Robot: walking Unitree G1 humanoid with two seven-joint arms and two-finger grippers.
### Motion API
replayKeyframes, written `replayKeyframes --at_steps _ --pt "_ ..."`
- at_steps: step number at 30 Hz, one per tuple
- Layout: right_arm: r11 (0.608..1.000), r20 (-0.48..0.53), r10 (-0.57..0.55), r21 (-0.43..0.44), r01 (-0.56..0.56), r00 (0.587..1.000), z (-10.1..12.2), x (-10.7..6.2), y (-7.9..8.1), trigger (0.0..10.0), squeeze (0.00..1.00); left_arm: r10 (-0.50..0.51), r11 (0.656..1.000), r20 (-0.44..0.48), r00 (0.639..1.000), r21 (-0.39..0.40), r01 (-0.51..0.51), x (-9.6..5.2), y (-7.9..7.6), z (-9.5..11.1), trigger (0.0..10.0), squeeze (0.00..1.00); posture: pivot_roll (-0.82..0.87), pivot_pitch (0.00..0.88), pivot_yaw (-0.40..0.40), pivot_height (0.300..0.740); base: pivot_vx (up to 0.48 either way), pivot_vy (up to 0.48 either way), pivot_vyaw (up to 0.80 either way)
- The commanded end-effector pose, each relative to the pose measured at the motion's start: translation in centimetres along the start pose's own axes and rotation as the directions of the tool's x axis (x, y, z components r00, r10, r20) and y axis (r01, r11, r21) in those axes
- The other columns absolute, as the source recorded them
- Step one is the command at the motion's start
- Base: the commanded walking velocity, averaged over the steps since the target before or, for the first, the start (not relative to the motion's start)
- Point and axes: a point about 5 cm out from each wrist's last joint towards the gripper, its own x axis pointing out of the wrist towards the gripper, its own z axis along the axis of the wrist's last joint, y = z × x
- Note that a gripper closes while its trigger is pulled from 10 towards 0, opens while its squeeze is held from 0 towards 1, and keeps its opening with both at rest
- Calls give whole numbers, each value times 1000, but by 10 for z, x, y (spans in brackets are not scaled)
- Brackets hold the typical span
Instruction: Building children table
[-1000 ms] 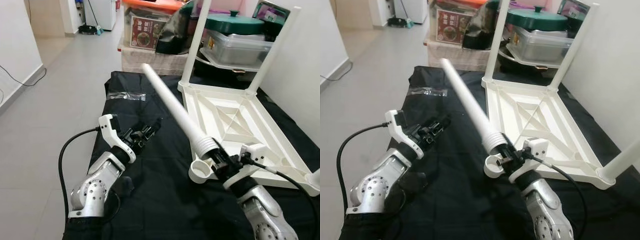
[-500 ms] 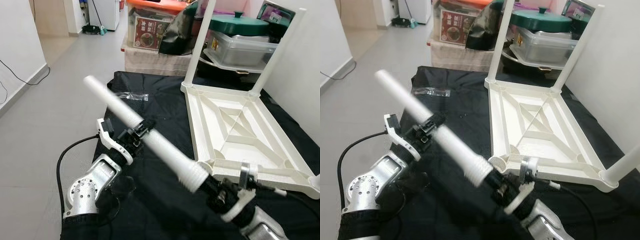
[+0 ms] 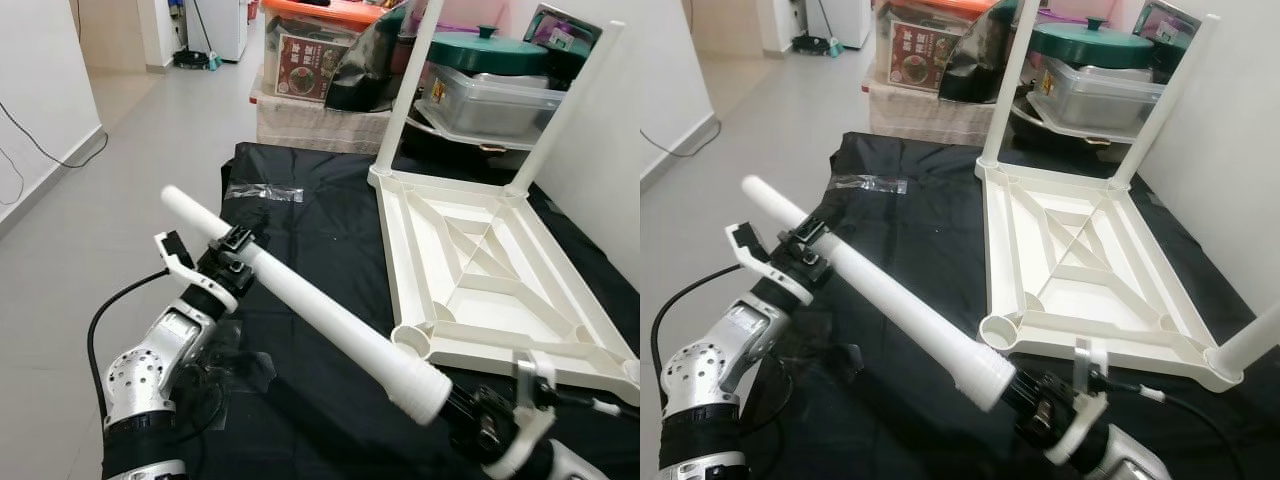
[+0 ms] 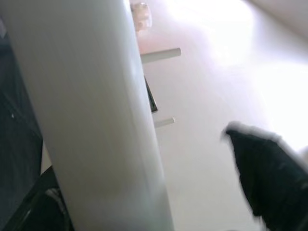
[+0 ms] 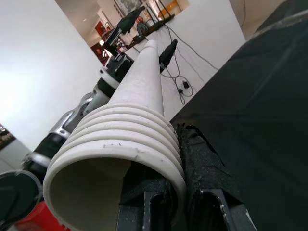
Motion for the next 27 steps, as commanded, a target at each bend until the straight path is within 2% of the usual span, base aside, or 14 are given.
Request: replayKeyframes --at_steps 1,2,5,7,13,20,21,22,23,24,25,26,27 --pt "1000 -1 9 16 -9 1000 0 -3 0 0 0 -16 1000 -20 1000 -25 15 0 -1 -2 10000 0 136 0 -137 740 0 0 0" --pt "1000 -1 16 16 -16 1000 1 -1 1 0 0 -24 999 -35 999 -34 23 0 -1 -2 4353 0 136 0 -137 740 0 0 0" --pt "1000 -1 22 15 -22 1000 1 0 2 0 0 -30 999 -45 999 -41 28 0 -1 -2 4353 0 136 0 -137 740 0 0 0" --pt "999 -5 42 9 -42 999 1 4 4 0 0 -48 997 -65 997 -62 44 2 0 -3 0 0 127 0 -124 740 0 0 0" --pt "999 -6 44 7 -44 999 1 4 4 0 0 -78 993 -60 995 -96 72 3 -1 -6 0 0 126 0 -123 740 0 0 0" --pt "1000 1 7 -7 -7 1000 2 4 -2 0 0 -112 989 -60 992 -106 105 7 -10 -7 0 0 128 0 -123 740 0 0 0" --pt "998 -2 -54 -14 54 999 2 5 -8 549 0 -121 988 -59 991 -107 114 8 -11 -6 0 0 129 0 -124 740 0 0 0" --pt "998 -2 -54 -14 54 999 2 5 -8 549 0 -121 988 -59 991 -107 114 8 -11 -6 0 0 129 0 -124 740 0 0 0" --pt "995 -4 -100 -19 100 995 2 5 -12 549 0 -127 987 -57 990 -107 120 9 -13 -5 0 0 129 0 -124 740 0 0 0" --pt "992 0 -125 -30 125 992 3 4 -15 10000 835 -133 986 -57 989 -107 127 10 -14 -4 0 0 129 0 -124 740 0 0 0" --pt "992 0 -125 -30 125 992 3 4 -15 10000 835 -133 986 -57 989 -107 127 10 -14 -4 0 0 129 0 -124 740 0 0 0" --pt "991 -12 -133 -22 132 991 1 4 -15 10000 1000 -137 986 -54 989 -107 131 10 -15 -3 0 0 126 0 -124 740 0 0 0" --pt "987 -11 -163 -12 163 987 0 2 -18 10000 1000 -143 985 -43 989 -103 138 10 -16 -1 0 0 124 0 -125 740 0 0 0"
